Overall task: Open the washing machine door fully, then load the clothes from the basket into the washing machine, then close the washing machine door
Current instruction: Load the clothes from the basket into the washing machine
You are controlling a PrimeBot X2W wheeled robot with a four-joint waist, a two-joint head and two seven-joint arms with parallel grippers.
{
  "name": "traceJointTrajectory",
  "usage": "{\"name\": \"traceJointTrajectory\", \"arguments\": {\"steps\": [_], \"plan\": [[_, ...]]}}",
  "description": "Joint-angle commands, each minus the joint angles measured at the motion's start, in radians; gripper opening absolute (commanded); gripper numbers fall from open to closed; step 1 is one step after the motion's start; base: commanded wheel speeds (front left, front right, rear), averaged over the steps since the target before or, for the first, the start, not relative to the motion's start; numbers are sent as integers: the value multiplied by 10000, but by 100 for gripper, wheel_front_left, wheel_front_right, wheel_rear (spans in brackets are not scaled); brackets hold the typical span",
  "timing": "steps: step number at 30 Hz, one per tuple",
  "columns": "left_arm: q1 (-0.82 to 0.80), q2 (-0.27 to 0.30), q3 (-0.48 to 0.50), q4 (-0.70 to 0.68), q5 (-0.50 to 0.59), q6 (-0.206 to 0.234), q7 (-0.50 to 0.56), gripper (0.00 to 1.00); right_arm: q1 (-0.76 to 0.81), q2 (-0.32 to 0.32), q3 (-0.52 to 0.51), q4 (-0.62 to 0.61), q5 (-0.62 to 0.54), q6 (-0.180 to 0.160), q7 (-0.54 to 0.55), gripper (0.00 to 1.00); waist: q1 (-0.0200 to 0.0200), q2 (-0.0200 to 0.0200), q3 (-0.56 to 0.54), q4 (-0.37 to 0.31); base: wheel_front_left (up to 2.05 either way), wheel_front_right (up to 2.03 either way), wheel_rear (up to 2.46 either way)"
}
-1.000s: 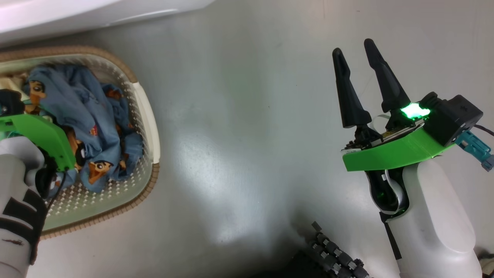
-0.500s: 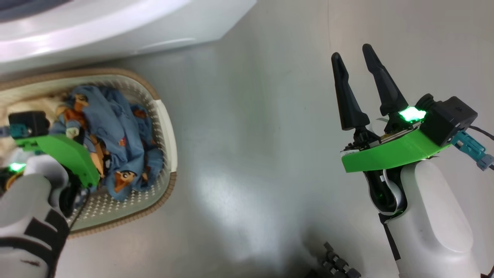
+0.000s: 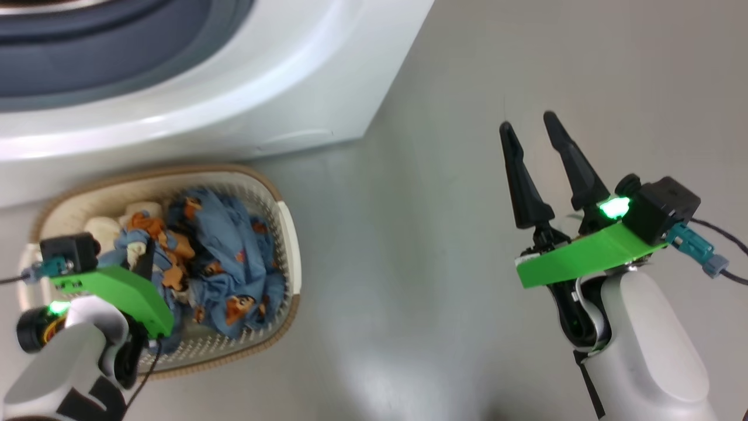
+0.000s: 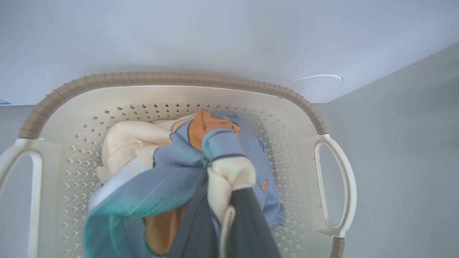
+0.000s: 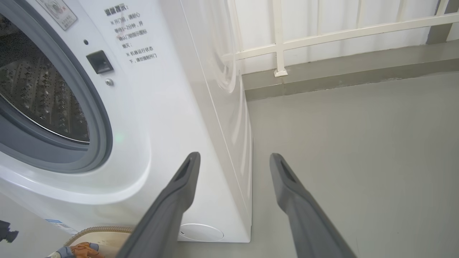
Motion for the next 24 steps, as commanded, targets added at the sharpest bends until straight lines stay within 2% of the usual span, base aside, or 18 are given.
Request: {"name": "traceJointTrajectory", "arguments": {"steps": [1,4,10,15,24], "plan": [[286,414,194,-221,-166,-13,-194,0,375,54,127,-165,-66,16,-48,100,0,0,-1018,343,0,0,0],[518,507,127,-448,-84,-13,-379,0,580,6,58,-60,-58,16,-48,100,0,0,-1551,455,0,0,0],[1271,513,1055,-1459,264,28,-481,0,1041,-208,25,124,8,16,-48,100,0,0,-2673,732,0,0,0],[2162,422,2089,-2627,871,278,-484,0,1350,-386,25,231,67,16,-48,100,0,0,-3394,902,0,0,0],[3700,271,3307,-5110,1971,820,-485,0,1838,-678,-34,338,223,16,-48,100,0,0,-4359,1258,0,0,0]]}}
